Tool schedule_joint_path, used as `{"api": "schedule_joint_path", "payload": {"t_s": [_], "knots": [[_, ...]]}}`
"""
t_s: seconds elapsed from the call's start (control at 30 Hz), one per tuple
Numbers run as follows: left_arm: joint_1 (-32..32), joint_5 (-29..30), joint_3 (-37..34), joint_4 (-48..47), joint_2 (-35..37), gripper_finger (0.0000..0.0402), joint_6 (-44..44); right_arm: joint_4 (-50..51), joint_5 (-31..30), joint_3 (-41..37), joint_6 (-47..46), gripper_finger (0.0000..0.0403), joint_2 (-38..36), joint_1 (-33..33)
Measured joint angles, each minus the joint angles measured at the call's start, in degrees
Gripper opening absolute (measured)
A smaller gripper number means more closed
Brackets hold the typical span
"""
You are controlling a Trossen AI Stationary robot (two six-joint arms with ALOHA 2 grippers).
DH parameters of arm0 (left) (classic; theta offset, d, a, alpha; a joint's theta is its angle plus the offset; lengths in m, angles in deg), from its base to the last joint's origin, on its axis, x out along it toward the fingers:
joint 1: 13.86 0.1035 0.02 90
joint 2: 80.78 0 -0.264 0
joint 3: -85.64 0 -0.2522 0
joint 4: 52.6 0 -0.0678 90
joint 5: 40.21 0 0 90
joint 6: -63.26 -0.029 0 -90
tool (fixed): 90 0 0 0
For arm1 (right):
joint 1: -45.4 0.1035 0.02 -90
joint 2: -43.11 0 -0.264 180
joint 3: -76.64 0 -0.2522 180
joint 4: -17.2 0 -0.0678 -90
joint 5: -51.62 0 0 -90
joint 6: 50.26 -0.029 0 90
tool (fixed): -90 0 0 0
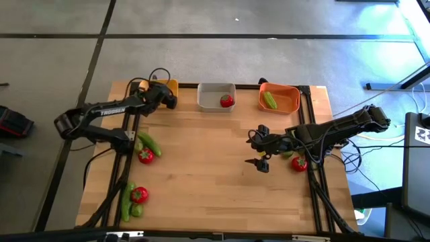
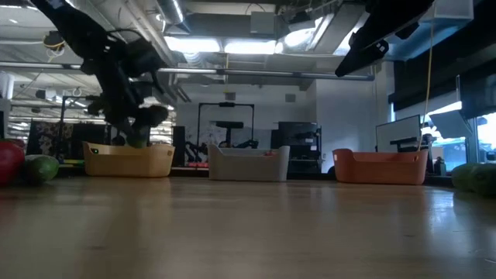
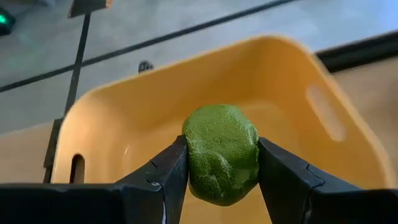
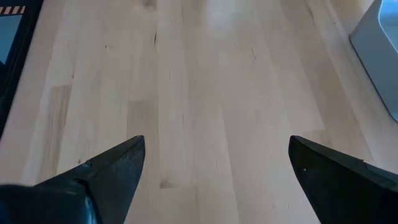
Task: Sort produce into baskets
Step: Put the lime into the yellow bin, then put the cucumber into the orange bin
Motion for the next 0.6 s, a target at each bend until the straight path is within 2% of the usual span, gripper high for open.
{"api": "schedule_joint_path", "payload": {"t_s": [0.13, 0.33, 0.5, 0.6], "knots": [[0.63, -1.37, 0.00, -0.01, -1.62, 0.0174, 0.05, 0.06, 0.02, 0.00, 0.00, 0.0386, 0.00, 0.00], [0.96, -6.49, 1.13, -1.89, -0.96, 0.0219, -2.98, 0.07, 0.02, 0.00, 0.00, 0.0386, 0.00, 0.00], [0.80, -7.55, 5.86, -11.03, 0.55, 0.0246, -4.23, 0.04, 0.02, 0.02, 0.00, 0.0386, 0.00, 0.00], [0.44, -13.31, 9.90, -16.89, 2.31, 0.0250, -5.33, 0.02, 0.02, 0.02, 0.00, 0.0386, 0.00, 0.00]]}}
